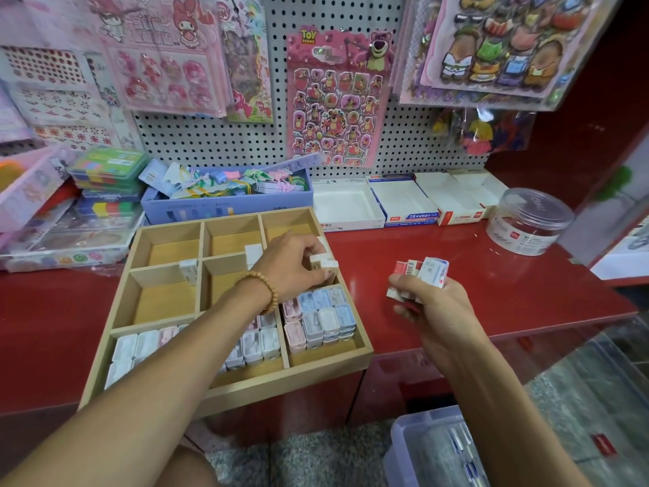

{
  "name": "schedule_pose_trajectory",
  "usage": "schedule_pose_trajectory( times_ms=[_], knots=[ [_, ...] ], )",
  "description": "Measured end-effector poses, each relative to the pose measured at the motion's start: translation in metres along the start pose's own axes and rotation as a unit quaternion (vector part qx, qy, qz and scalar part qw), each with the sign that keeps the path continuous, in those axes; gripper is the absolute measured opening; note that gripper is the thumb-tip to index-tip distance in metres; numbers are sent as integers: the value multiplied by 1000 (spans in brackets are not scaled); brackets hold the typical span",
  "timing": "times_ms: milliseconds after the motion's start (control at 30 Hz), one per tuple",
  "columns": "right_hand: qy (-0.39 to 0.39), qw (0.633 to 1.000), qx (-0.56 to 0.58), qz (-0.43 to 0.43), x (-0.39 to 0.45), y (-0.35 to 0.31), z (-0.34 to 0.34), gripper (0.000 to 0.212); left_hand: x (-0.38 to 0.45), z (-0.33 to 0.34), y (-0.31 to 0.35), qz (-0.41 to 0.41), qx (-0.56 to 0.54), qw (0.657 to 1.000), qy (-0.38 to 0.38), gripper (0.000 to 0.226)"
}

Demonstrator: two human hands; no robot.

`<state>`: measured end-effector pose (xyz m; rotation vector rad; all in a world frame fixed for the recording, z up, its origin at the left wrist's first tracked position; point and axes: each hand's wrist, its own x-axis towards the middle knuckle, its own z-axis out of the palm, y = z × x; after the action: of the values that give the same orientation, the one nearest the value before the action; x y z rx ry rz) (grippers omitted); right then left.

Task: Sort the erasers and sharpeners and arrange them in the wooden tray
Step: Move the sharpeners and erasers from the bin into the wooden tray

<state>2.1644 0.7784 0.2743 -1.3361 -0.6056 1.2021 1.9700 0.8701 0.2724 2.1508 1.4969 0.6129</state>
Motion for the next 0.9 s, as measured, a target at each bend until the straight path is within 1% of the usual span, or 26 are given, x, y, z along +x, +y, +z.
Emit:
schedule_pose_trajectory(
  times_ms=[133, 233, 300, 400, 567, 767, 833, 900],
  knots=[
    [-7, 999, -37, -4, 0, 2, 0, 16, 0, 4, 0, -53, -47, 997, -12, 36],
    [-18, 999, -26, 4, 0, 3, 0, 17, 0, 0, 3, -69, -39, 997, 10, 39],
    [-19, 1000, -10, 7, 0, 3, -1, 15, -1, 0, 5, -76, -21, 997, 22, 36],
    [-21, 1000, 14, 12, -1, 3, -1, 12, -1, 3, 8, -78, -39, 996, 12, 29],
    [-35, 999, 18, 13, 0, 3, -1, 12, -2, 8, 13, -69, -44, 996, 34, 24],
    [-57, 998, 25, 3, -3, 0, 4, 10, -5, 2, 11, -69, -41, 997, 18, 22],
    [-67, 998, 22, -1, -6, -3, 7, 9, -7, -2, 13, -59, -33, 996, 51, 14],
    [-71, 997, 28, -5, -10, -6, 12, 6, -14, -9, 20, -35, -70, 993, 87, 4]
  ],
)
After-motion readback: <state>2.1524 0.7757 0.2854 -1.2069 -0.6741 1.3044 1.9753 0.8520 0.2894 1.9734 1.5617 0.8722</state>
